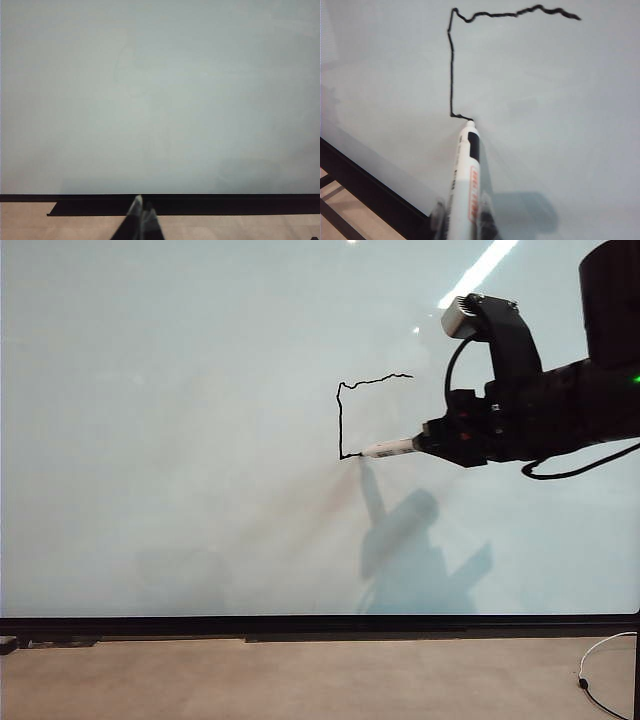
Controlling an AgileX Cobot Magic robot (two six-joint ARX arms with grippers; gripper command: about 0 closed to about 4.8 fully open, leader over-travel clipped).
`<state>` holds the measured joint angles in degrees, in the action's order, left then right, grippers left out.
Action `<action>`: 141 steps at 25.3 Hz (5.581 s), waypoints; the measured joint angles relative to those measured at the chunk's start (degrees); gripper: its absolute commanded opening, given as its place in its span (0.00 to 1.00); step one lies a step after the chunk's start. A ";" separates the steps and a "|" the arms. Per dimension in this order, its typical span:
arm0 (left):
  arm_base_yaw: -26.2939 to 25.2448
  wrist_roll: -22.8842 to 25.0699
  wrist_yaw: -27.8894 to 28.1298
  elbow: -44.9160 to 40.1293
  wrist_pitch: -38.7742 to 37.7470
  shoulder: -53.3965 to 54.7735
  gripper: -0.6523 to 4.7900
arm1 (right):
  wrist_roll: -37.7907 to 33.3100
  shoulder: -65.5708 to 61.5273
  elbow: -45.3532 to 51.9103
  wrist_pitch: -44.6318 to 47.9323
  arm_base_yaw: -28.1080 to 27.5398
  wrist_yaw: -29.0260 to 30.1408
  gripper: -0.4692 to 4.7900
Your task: Pick up the pen on the shelf to the right of the whiteboard and draw a rectangle.
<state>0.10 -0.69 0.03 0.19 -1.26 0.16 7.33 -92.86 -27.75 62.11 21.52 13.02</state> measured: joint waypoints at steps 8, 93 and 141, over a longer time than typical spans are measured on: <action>0.00 0.00 -0.02 0.02 0.00 -0.02 0.11 | -0.02 1.44 1.33 0.02 -1.36 -0.52 0.08; 0.00 0.00 0.00 0.02 0.00 0.00 0.11 | 35.67 22.10 -3.37 -36.76 3.56 -16.13 0.08; 0.00 -0.02 0.00 0.02 0.00 0.00 0.11 | 35.56 19.69 -4.04 -34.56 3.17 -16.52 0.08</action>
<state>0.10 -0.71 0.03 0.21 -1.26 0.16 42.89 -73.17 -31.79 27.55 24.69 -3.51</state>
